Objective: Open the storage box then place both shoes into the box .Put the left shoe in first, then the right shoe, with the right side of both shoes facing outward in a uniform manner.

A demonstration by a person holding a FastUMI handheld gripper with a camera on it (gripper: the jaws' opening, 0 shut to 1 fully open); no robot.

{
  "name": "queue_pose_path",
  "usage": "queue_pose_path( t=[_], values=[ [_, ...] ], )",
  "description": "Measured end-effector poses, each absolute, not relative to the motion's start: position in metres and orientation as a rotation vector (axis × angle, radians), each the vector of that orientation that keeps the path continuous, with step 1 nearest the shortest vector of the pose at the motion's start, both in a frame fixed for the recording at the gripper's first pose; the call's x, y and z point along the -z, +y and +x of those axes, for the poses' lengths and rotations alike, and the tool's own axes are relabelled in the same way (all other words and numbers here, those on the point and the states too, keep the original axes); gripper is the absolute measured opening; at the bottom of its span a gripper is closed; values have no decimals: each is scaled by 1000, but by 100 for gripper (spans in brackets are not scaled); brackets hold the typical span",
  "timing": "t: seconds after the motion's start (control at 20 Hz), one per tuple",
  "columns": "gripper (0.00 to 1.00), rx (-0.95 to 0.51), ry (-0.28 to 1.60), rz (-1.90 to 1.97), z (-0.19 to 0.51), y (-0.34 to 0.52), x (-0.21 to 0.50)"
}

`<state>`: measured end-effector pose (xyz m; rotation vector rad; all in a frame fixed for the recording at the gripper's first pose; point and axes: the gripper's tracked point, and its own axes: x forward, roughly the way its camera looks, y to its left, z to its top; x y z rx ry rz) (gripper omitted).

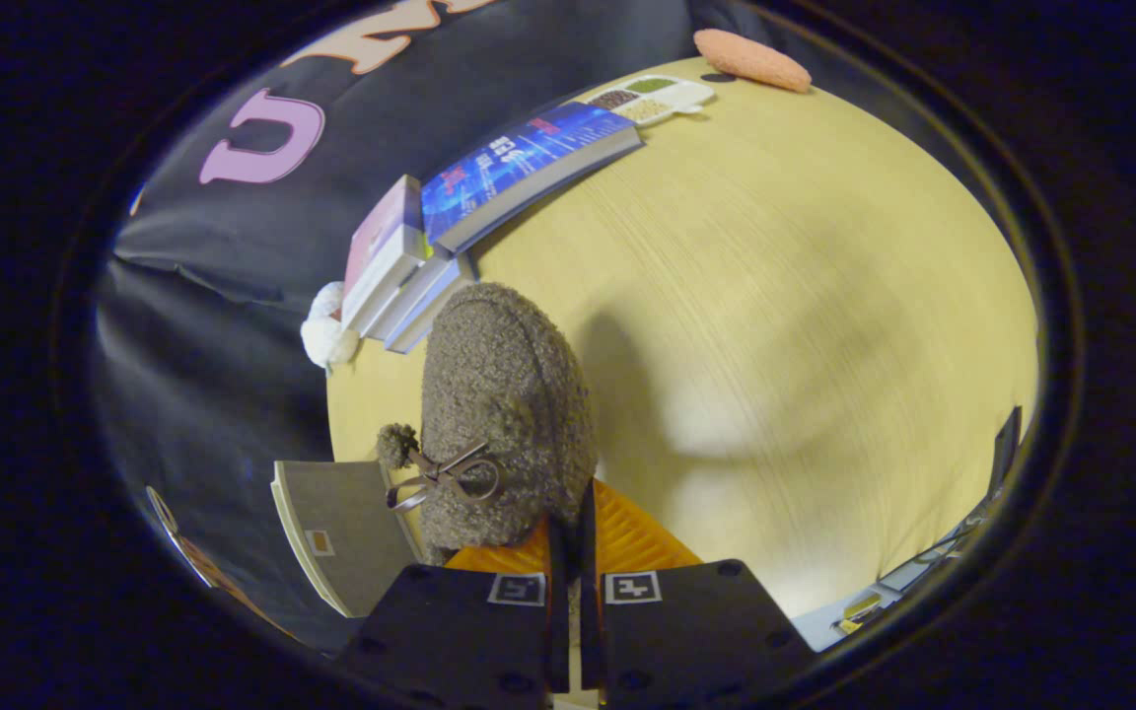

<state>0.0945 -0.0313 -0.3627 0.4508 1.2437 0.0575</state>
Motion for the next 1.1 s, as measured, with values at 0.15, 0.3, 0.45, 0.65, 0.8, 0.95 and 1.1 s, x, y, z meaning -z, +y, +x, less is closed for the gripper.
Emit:
queue_pose_path(
  t=[0.15,0.3,0.45,0.65,0.8,0.95,1.1],
  values=[
    [8,-102,1215,493,85,8,335],
    [8,-141,1199,507,72,50,313],
    [8,-175,1171,516,63,96,294],
    [8,-230,1146,503,52,157,277],
    [8,-272,1140,485,43,203,270],
    [8,-306,1142,468,33,244,268],
    [8,-326,1149,456,24,282,270]
  ],
)
